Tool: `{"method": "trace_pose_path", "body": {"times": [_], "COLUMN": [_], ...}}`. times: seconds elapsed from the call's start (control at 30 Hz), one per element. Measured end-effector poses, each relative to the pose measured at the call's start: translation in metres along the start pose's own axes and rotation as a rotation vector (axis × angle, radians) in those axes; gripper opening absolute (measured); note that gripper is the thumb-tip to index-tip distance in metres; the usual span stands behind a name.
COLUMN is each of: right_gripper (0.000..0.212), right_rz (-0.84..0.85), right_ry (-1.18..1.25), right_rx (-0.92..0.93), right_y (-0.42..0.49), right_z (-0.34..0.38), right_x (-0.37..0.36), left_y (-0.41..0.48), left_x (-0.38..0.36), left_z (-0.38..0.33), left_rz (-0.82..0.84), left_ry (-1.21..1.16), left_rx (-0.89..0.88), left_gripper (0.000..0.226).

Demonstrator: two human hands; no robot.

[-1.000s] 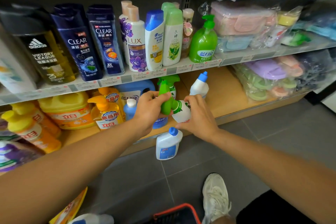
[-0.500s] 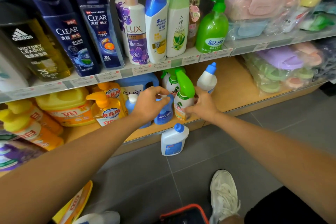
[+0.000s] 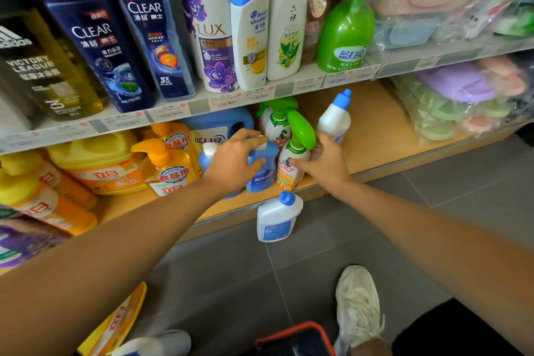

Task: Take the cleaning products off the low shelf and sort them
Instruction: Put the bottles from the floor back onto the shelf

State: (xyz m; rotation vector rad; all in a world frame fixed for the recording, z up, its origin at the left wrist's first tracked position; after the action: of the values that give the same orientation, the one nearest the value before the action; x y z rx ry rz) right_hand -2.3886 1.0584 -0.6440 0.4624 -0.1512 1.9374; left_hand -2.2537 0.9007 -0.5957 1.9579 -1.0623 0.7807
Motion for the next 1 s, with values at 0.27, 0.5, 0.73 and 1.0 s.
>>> {"method": "trace_pose_path", "body": {"times": [0.27, 0.5, 0.73, 1.0], "right_gripper": [0.039, 0.056, 0.028, 0.089], "right_rz": [0.035, 0.109, -0.189, -0.261], "right_ry": [-0.327, -0.457, -0.439, -0.198], "right_rx": [0.213, 0.332, 0.570, -0.272], "right_y": [0.025, 0.037, 0.005, 0.019], "right_z": [0.053, 0.068, 0.074, -0.066], "right_x": [0.010, -0.001, 0.028, 0.061], "left_y": [-0.004, -0.007, -0.004, 0.002], "left_x": [0.001, 0.001, -0.001, -0.001], "left_z": [-0.001, -0.002, 0.000, -0.003], "left_rz": [0.017, 0.012, -0.024, -0.138], "left_ry": [0.013, 0.052, 0.075, 0.068], "left_rx": [-0.031, -0.096, -0.110, -0.103], "left_gripper": [0.050, 0.053, 0.053, 0.033]}}
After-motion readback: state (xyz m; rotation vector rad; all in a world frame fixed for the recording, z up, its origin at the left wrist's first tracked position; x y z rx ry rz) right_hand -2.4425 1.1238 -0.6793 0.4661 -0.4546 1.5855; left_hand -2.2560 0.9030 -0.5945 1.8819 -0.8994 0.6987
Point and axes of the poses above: each hand's wrist, its own y-axis towards the middle knuckle, its own x-axis out of the back of the hand, z = x × y, the point moved 8 cm from there along y, towards the middle knuckle, and after that the axes turned 10 degrees about -z, right-handed, at the moved point
